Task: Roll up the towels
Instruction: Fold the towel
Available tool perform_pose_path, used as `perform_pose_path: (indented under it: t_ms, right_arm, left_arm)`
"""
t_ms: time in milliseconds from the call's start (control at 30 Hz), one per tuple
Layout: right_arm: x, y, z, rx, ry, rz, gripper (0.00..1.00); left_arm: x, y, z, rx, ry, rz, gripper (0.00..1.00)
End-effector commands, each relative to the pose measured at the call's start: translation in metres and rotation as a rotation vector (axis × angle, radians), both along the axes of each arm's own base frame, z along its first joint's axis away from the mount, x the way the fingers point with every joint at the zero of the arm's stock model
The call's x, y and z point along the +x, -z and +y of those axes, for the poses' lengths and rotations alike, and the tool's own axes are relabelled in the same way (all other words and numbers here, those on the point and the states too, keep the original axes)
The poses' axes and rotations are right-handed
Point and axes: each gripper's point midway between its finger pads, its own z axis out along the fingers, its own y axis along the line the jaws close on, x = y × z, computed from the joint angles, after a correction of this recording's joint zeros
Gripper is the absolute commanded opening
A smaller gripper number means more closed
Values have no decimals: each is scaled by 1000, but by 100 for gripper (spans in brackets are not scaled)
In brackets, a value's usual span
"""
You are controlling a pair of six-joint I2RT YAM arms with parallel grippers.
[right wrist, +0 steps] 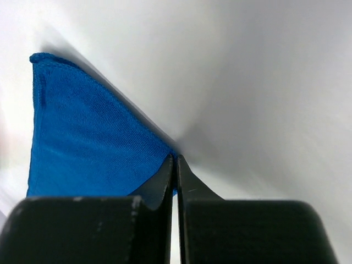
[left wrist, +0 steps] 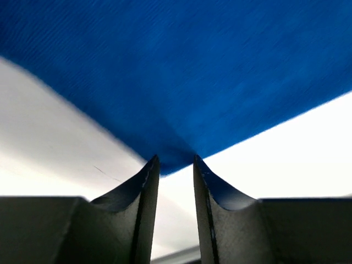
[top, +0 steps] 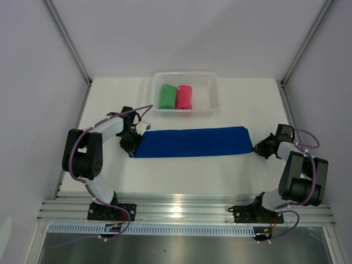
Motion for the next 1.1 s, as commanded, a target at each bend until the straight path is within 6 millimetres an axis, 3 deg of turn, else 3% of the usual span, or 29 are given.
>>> perform_pose_path:
  t_ms: [0,167,300,500,700,833,867,967,1000,1067]
  right_arm:
    - [-21,-7,-27,-91,-1,32,0]
    - [-32,-18,-51,-129,22,27,0]
    - [-34,-32,-66,-218,-9,35,0]
    - [-24,-50,-50,-309,-154,22,0]
    - [-2,-70,8,-446,-362,3,0]
    - [9,-83,66,-492,-490,-45,0]
    - [14,-92,93,-498,-545,-89,0]
    - [19,-94,139,-474,-608,-123,0]
    - [20,-101,166,-469,-660,-157,0]
    - [22,-92,197,-454,-712,-147,0]
  left_arm:
    - [-4,-28,-8,-63,19,2,36]
    - [-7,-52,-24,-162,23,0,40]
    - [-6,-49,-30,-186,0,3,40]
    - [3,-32,-38,-204,-83,48,39]
    - [8,-19,-41,-205,-135,87,38]
    - [2,-14,-43,-213,-147,113,36]
    - [-1,-11,-42,-211,-148,125,35]
    - [-3,-9,-38,-212,-163,132,34]
    - [-1,-10,-34,-218,-177,127,34]
    - [2,-9,-32,-224,-178,123,33]
